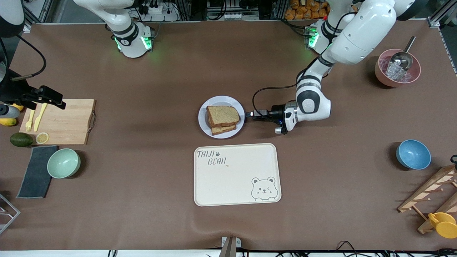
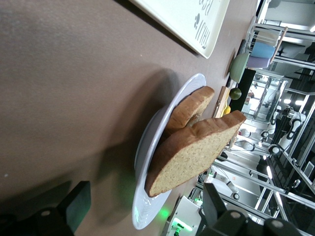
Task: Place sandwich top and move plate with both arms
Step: 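Reach the left gripper to the plate rim and grasp it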
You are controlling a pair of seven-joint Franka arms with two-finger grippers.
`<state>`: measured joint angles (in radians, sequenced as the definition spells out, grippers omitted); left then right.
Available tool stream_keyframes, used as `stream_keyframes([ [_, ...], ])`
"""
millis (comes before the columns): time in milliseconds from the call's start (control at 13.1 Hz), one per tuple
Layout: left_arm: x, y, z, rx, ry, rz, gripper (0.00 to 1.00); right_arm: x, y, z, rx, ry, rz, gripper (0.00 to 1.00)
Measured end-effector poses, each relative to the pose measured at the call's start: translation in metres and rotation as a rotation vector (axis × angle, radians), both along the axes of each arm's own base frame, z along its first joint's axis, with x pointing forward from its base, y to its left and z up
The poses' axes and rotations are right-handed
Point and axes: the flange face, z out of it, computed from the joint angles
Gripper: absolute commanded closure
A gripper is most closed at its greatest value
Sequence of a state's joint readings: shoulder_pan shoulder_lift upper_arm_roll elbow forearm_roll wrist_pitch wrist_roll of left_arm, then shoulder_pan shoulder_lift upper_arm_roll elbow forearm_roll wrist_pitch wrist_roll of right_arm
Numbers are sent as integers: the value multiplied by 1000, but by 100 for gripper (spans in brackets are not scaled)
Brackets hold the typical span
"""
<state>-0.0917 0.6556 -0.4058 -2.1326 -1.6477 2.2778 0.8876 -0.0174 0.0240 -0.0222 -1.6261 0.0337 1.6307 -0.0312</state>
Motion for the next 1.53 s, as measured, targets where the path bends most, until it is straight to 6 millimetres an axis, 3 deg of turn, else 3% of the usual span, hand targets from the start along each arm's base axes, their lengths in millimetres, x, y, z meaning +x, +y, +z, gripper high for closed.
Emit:
stream_keyframes([
  [763, -1, -18, -9, -29, -126, -73, 42, 1, -1, 7, -1, -14, -2, 0],
  [839, 0, -21, -11, -32, -128, -75, 51, 1, -1, 7, -1, -14, -3, 0],
  [1526, 6, -31, -15, -44, -143, -80, 94, 1, -2, 8, -1, -16, -5, 0],
])
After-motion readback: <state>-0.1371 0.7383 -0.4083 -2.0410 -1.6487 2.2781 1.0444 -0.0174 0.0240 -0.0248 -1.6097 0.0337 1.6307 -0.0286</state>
